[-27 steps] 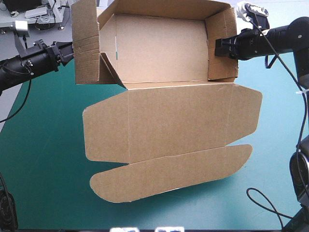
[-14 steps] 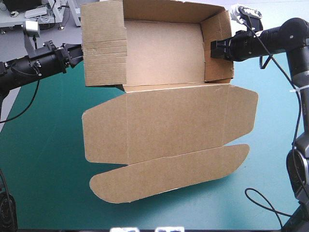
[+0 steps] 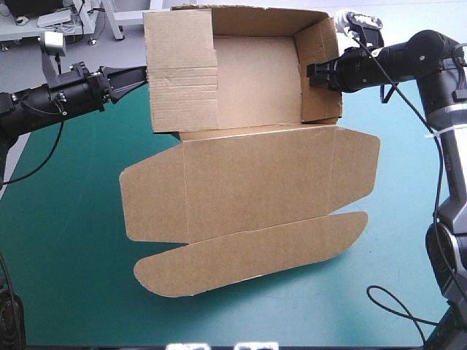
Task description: Fold the box
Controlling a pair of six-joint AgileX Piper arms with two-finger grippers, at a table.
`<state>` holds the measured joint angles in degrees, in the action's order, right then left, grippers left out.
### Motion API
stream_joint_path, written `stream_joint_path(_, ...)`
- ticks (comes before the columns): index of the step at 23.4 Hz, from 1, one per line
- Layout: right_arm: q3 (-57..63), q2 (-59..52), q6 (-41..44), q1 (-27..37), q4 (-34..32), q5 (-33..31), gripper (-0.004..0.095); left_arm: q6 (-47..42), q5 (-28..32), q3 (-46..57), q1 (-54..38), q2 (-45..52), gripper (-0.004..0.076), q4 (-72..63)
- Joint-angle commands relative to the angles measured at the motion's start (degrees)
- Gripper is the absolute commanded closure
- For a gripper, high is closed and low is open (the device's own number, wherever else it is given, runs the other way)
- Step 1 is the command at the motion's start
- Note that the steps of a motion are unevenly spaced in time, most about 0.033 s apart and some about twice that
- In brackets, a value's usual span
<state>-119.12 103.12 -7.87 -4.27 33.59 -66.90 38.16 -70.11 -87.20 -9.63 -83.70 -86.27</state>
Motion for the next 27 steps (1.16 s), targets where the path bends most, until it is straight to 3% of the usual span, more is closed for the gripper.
stream_joint_path(1, -1.39, -2.94, 0.57, -0.53, 3.76, 4.82, 0.0923, -0.11, -3.82, -1.83, 1.12, 2.33, 0.0733, -3.94)
stream_joint_path(19, -1.39, -2.94, 0.95, -3.31, -0.63, 5.98, 0.0922, -0.68, -3.82, -1.83, 4.44, 2.33, 0.0720, 0.69)
stream_joint_path(22, -1.39, -2.94, 0.95, -3.31, -1.75, 5.98, 0.0922, -0.68, -3.82, -1.83, 4.44, 2.33, 0.0645, 0.69)
stream_joint_path(27, -1.39, -2.94, 0.95, -3.31, -2.16, 6.52, 0.0922, -0.68, -3.82, -1.83, 4.53, 2.33, 0.0419, 0.69)
